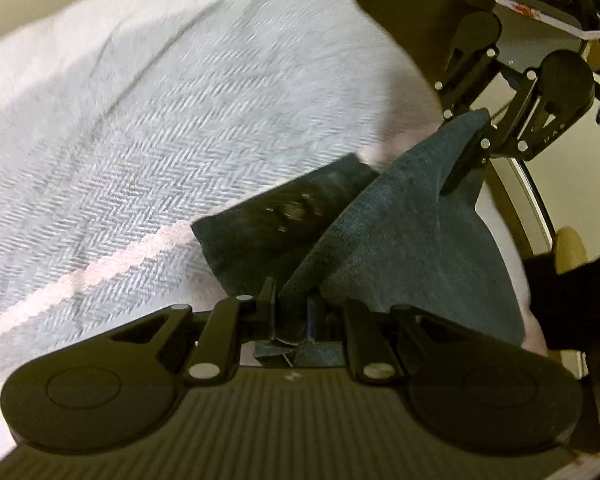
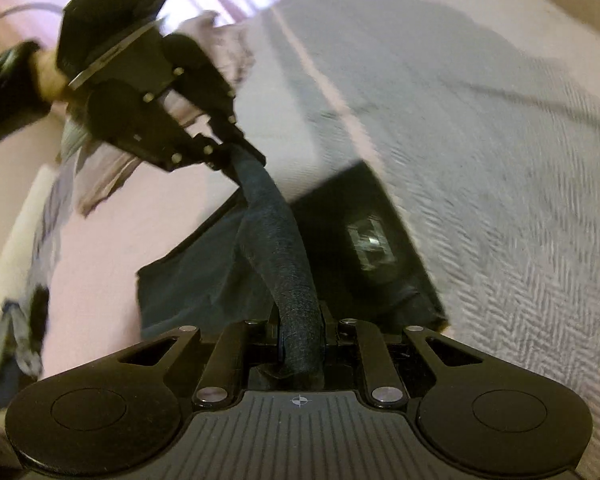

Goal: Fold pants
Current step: 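Lift the jeans with both grippers and fold them over onto the bed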

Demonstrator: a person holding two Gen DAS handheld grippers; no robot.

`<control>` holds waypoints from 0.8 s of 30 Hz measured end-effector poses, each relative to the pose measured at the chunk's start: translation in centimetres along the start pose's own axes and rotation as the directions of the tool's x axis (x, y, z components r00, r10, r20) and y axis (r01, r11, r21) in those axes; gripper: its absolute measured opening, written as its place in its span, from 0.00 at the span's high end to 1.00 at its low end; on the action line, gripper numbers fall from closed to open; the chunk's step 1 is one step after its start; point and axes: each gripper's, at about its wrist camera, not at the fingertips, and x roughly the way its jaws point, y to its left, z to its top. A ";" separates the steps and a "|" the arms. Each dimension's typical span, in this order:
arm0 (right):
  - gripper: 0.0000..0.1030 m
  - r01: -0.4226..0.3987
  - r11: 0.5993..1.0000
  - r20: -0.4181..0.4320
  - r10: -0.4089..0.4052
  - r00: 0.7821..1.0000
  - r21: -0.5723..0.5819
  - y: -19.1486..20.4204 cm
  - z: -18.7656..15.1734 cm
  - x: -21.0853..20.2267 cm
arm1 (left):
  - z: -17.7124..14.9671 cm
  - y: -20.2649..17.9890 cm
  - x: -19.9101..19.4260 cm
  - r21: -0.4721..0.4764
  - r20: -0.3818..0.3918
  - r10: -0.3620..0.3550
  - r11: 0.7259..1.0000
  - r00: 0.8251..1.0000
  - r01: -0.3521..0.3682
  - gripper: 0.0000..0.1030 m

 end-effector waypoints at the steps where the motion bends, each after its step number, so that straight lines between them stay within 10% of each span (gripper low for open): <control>1: 0.89 -0.009 1.000 -0.002 0.009 1.000 0.027 -1.2 0.0 0.2 | 0.3 0.8 0.9 -0.011 -0.009 -0.006 1.000 1.000 0.006 0.90; 11: 0.71 0.008 0.933 0.085 -0.041 0.996 0.360 -8.9 -3.0 0.5 | 0.5 5.8 5.2 -0.229 0.003 0.019 0.973 1.000 -0.018 0.70; 18: 0.82 -0.044 0.842 0.231 -0.098 0.968 0.538 -9.8 -6.0 -1.1 | -1.7 6.7 4.2 -0.378 0.113 0.020 0.925 0.993 0.025 0.78; 24: 0.86 0.036 0.858 0.197 -0.159 0.967 0.512 -10.7 -5.7 0.3 | -0.8 7.1 7.3 -0.395 0.110 0.088 0.918 0.990 -0.038 0.87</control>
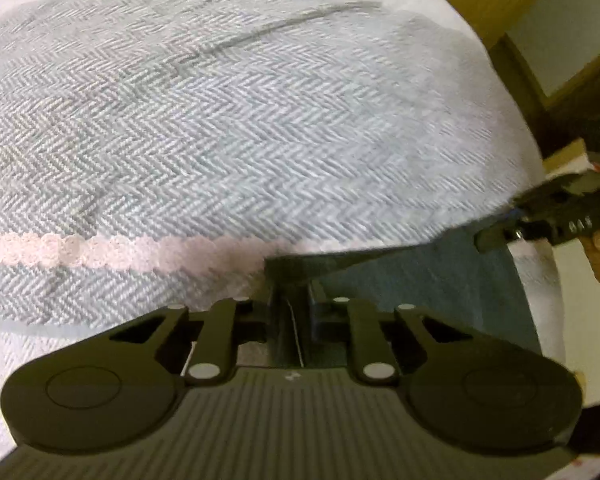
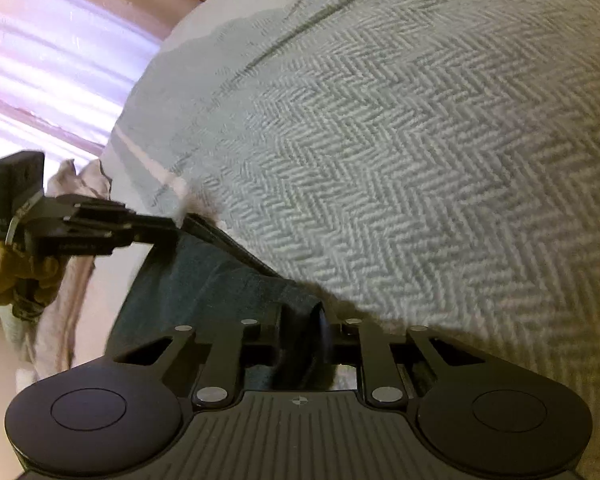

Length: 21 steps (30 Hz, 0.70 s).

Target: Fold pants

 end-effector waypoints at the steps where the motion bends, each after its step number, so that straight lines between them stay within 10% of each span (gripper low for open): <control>1: 0.85 0.007 1.000 0.003 -0.007 1.000 -0.022 0.2 -0.1 0.1 | 0.0 0.0 0.2 -0.007 0.005 0.006 1.000 1.000 -0.006 0.87; 10: 0.67 0.197 0.964 0.133 -0.175 0.976 -0.178 5.4 -4.5 -4.3 | -3.7 -0.1 -6.3 -0.038 0.082 0.115 0.993 0.990 -0.112 0.87; 21: 0.52 0.205 0.940 0.107 -0.182 0.977 -0.273 17.5 -23.2 -5.6 | -24.4 -4.6 -16.3 -0.006 0.106 0.076 0.997 0.991 -0.076 0.71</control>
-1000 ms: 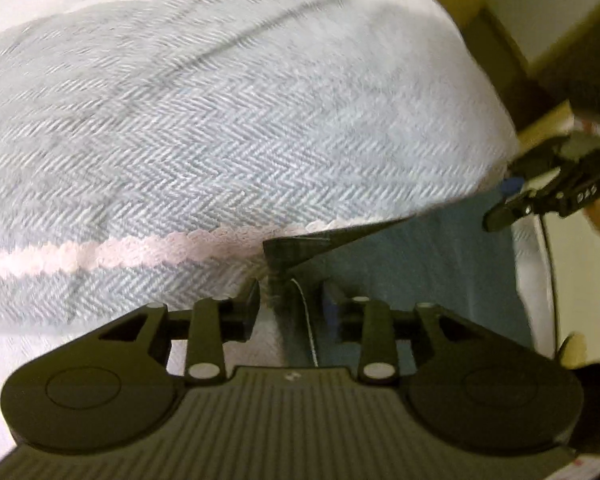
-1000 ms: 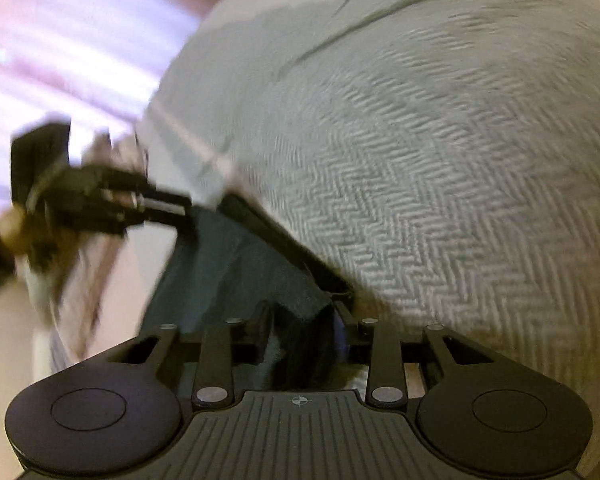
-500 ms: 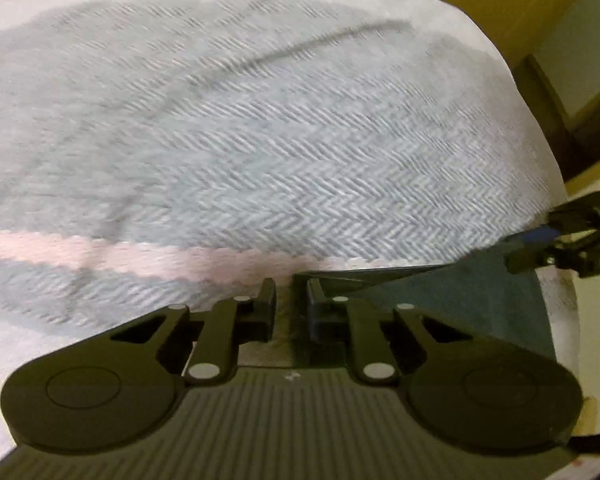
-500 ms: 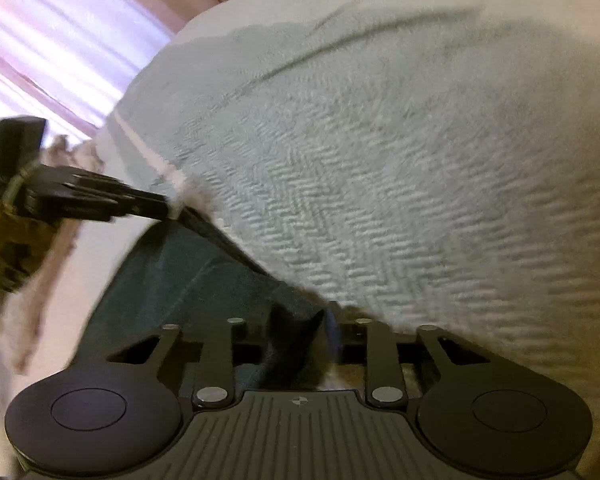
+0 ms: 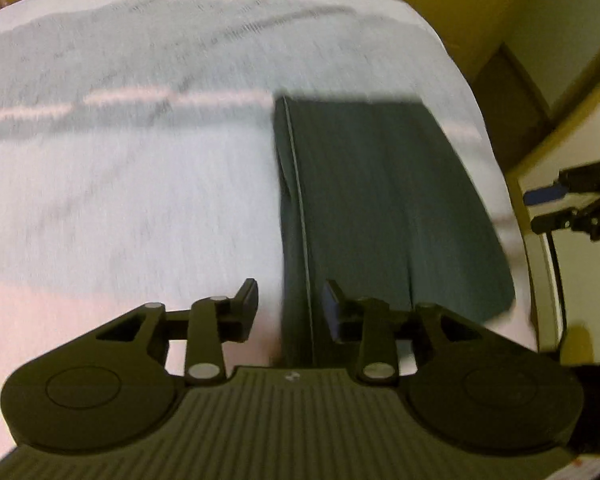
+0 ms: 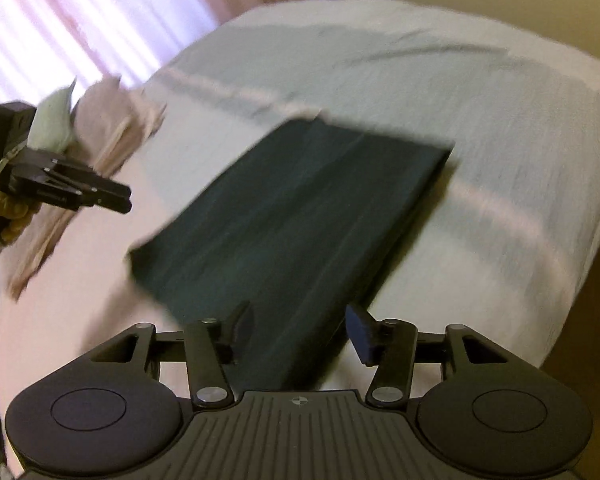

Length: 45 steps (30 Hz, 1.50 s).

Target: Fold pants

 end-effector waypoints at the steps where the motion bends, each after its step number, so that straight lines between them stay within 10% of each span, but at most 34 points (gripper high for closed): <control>1: 0.51 -0.001 1.000 -0.020 0.000 1.000 -0.012 1.3 -1.3 0.2 | -1.6 -0.4 0.0 0.003 -0.007 -0.008 1.000 1.000 0.008 0.71; 12: 0.43 0.114 0.902 0.015 -0.118 0.993 -0.417 8.7 -6.7 5.9 | -8.3 -3.3 4.5 0.230 0.074 0.018 0.973 0.997 -0.035 0.59; 15: 0.43 0.160 0.828 0.099 -0.127 0.987 -0.538 9.4 -7.3 7.9 | -8.1 -2.7 6.0 0.258 0.037 0.021 0.966 0.999 -0.030 0.87; 24: 0.56 0.207 0.695 0.105 -0.187 0.977 -0.688 8.0 -9.8 11.0 | -6.8 1.3 5.8 0.286 0.008 -0.118 0.952 0.993 0.111 0.89; 28: 0.56 0.239 0.674 0.108 -0.231 0.967 -0.699 8.4 -10.1 10.1 | -8.0 2.1 4.9 0.230 0.009 -0.123 0.966 0.992 0.117 0.84; 32: 0.56 0.283 0.674 0.128 -0.270 0.954 -0.683 9.5 -10.3 8.4 | -9.6 2.3 1.9 0.239 0.043 0.011 0.971 0.999 -0.021 0.87; 40: 0.56 0.194 0.704 0.132 -0.142 0.981 -0.683 12.5 -9.4 10.1 | -8.2 -1.9 2.2 0.289 0.128 -0.128 0.953 0.983 0.087 0.86; 45: 0.56 0.203 0.741 0.102 -0.180 0.978 -0.641 9.2 -9.0 11.1 | -8.3 1.9 5.0 0.210 0.107 -0.070 0.977 0.992 0.046 0.96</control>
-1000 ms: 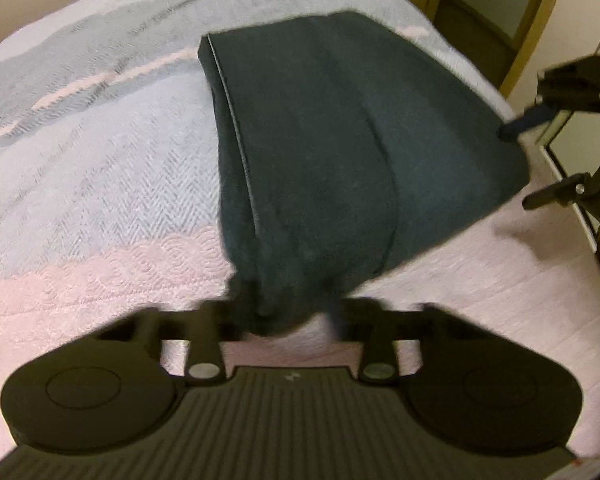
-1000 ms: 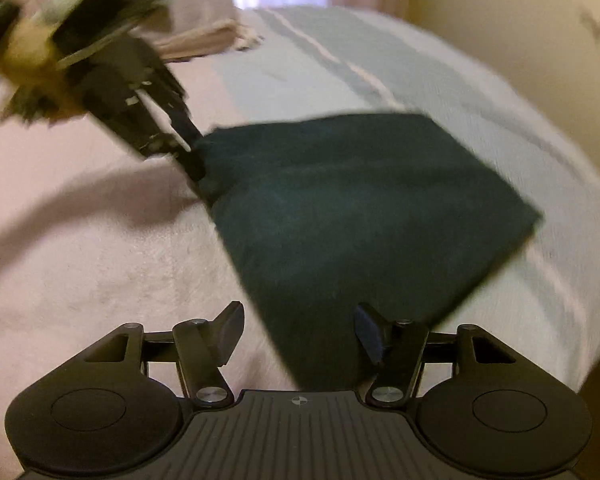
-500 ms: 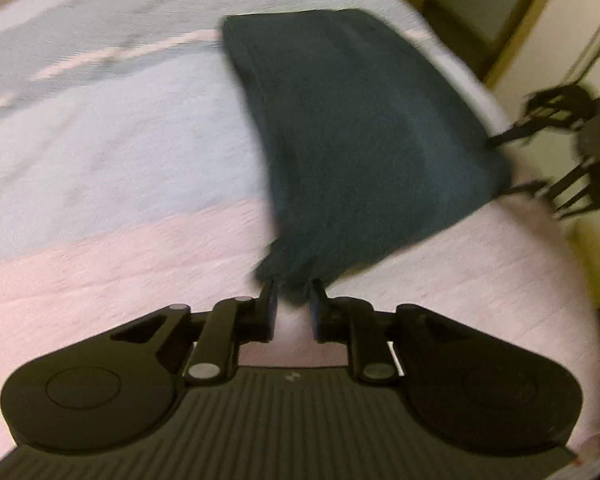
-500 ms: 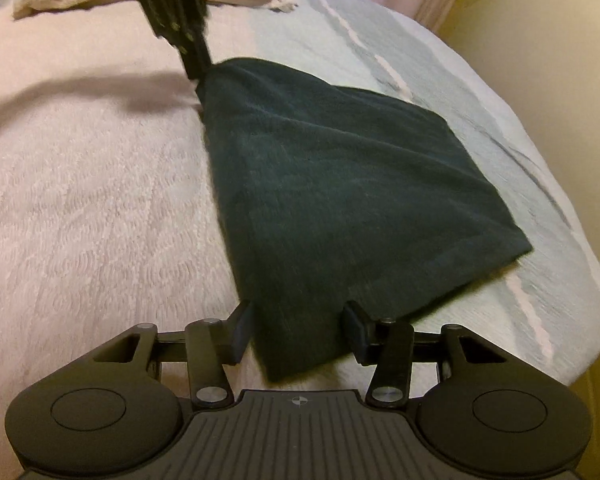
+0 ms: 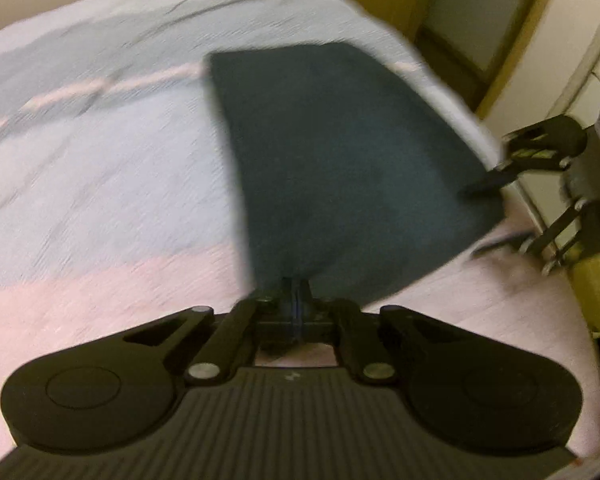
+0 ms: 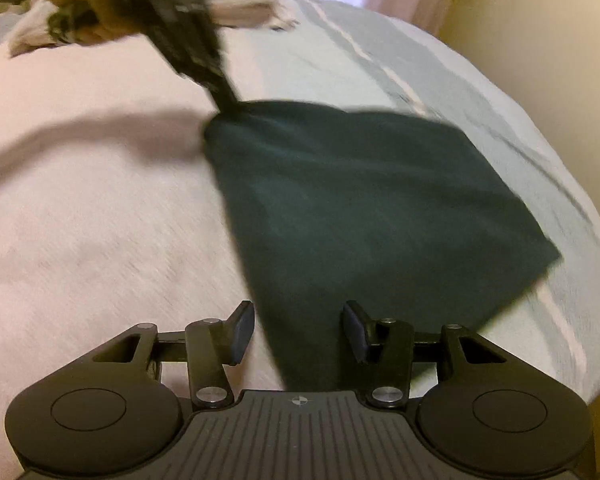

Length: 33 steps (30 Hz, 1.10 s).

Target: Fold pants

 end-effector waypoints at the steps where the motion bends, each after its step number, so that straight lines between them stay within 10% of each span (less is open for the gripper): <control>1: 0.56 -0.001 1.000 -0.002 0.001 1.000 0.012 -0.8 -0.6 -0.4 | -0.6 0.9 0.0 -0.027 -0.026 0.050 0.998 0.998 -0.051 0.94; 12: 0.56 -0.019 0.982 -0.055 0.030 0.998 0.188 -1.4 2.1 -5.5 | 0.6 -3.1 -5.2 -0.189 -0.025 0.139 0.972 0.990 -0.141 0.91; 21: 0.55 0.019 0.978 -0.054 -0.008 0.999 0.209 -1.6 5.3 -11.7 | 3.7 -7.4 -9.6 -0.425 -0.087 0.225 0.873 0.970 -0.241 0.90; 33: 0.54 0.109 0.956 -0.055 -0.097 0.994 0.272 -2.5 4.4 -18.3 | 3.0 -10.7 -12.8 -0.469 -0.105 0.269 0.835 0.957 -0.286 0.87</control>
